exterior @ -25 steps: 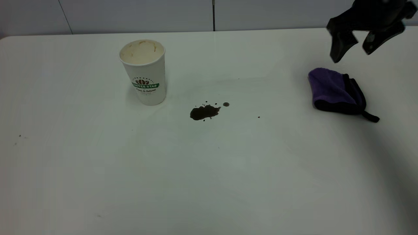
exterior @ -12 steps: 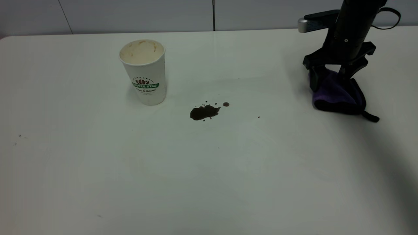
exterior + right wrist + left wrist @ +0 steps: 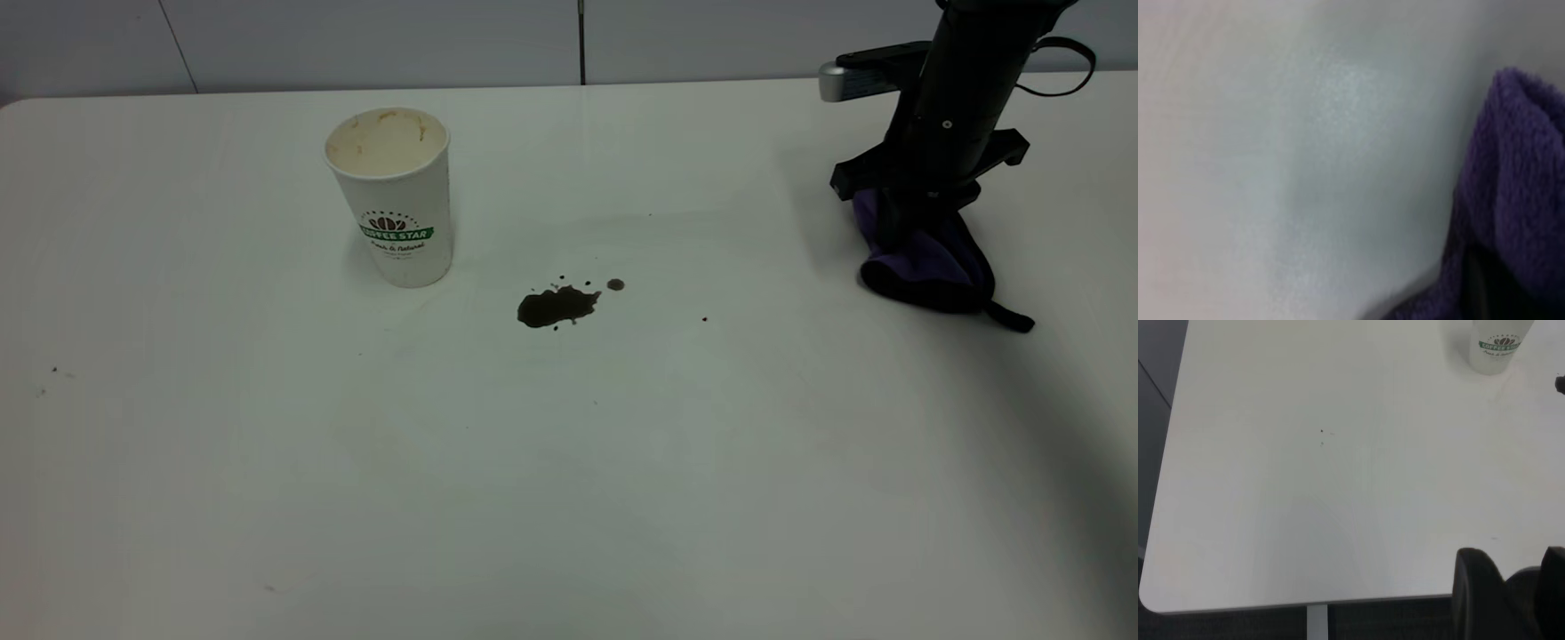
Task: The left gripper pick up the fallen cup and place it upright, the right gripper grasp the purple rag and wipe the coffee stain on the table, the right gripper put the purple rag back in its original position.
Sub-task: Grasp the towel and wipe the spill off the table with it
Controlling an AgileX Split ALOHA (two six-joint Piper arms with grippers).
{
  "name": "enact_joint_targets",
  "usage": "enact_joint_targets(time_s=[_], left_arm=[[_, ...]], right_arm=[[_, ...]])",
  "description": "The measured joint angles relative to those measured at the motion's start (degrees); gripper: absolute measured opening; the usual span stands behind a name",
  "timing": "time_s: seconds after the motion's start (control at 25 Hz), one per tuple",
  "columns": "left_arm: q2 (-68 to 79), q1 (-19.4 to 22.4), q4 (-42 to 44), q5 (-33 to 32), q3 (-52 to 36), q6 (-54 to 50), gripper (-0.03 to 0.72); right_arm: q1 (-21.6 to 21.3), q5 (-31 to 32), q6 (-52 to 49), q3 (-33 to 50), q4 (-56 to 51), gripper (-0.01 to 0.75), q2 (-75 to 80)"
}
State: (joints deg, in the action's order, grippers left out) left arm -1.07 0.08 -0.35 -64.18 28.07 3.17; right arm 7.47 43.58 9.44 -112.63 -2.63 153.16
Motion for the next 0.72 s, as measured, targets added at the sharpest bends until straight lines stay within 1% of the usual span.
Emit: enact_joint_targets(time_s=[0.04, 0.12, 0.2, 0.36, 0.44, 0.56, 0.72], left_arm=[[0.00, 0.00, 0.00, 0.00, -0.02, 0.00, 0.240], [0.00, 0.00, 0.00, 0.00, -0.08, 0.00, 0.240], [0.00, 0.00, -0.05, 0.00, -0.15, 0.00, 0.240], [0.00, 0.00, -0.05, 0.00, -0.15, 0.00, 0.240], [0.00, 0.00, -0.05, 0.00, -0.15, 0.00, 0.240], [0.00, 0.00, -0.05, 0.00, -0.15, 0.00, 0.240], [0.00, 0.00, -0.05, 0.00, -0.15, 0.00, 0.240]], right_arm=[[0.04, 0.14, 0.98, -0.05, -0.71, 0.092, 0.00], [0.63, 0.70, 2.60, -0.16, -2.41, 0.086, 0.00], [2.24, 1.72, 3.83, -0.16, -4.87, 0.086, -0.22], [8.69, 4.40, 4.40, -1.25, -9.00, 0.086, -0.75], [12.44, 5.62, 4.40, -3.19, -9.96, 0.086, -1.04], [16.89, 5.84, 4.32, -6.14, -10.44, 0.086, -1.37], [19.88, 6.18, 3.55, -10.70, -11.11, 0.086, 0.80]])
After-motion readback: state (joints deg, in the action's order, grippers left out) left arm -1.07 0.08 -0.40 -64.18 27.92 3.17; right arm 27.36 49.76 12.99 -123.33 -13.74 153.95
